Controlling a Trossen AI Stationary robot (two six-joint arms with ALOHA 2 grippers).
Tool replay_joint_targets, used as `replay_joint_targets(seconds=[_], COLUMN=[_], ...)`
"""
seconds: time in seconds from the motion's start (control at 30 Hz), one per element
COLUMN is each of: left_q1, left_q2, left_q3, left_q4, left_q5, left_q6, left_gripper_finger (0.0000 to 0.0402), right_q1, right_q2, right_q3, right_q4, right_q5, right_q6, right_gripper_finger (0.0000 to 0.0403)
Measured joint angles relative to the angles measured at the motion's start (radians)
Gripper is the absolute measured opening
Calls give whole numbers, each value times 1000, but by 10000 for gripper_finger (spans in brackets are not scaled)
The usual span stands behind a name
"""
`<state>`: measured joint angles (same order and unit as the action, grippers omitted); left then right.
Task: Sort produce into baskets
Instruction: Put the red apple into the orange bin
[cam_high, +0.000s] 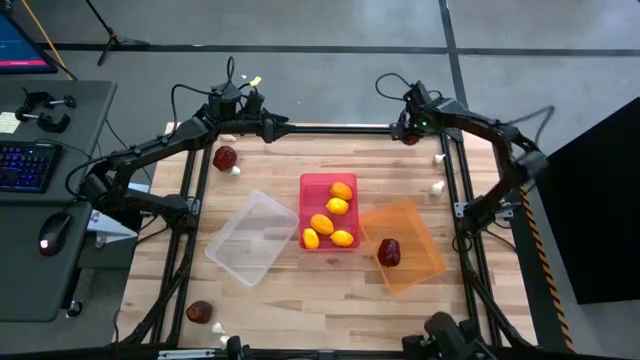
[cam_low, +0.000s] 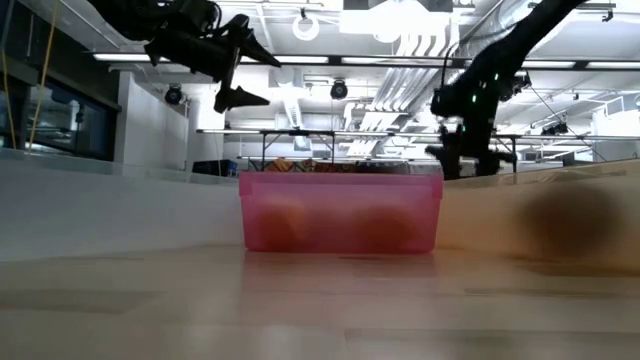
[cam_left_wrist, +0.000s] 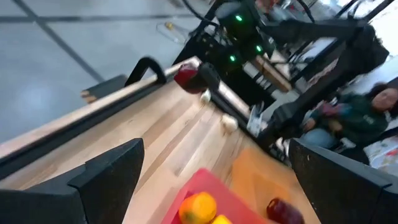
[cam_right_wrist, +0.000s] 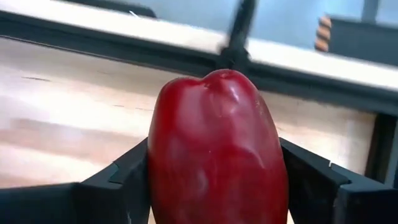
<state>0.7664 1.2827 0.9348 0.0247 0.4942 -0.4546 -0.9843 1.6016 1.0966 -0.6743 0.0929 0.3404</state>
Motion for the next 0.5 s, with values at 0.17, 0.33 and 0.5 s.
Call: replay_joint_targets(seconds=[0.17,0.33,0.5], left_q1=[0,0,-5], left_q2=[0,0,0], left_q3=[0,0,0], left_q4=[119,229,280], left_q5=[2,2,0], left_q6=[-38,-78,-154], left_gripper_finger=[388,388,388], right_q1=[88,215,361], right_q2=[-150,-246,-303], right_q3=[1,1,1], right_q4=[2,-36,-93], right_q5=[-55,-61,-61], right_q6=[-5,-1,6], right_gripper_finger=[264,263,264])
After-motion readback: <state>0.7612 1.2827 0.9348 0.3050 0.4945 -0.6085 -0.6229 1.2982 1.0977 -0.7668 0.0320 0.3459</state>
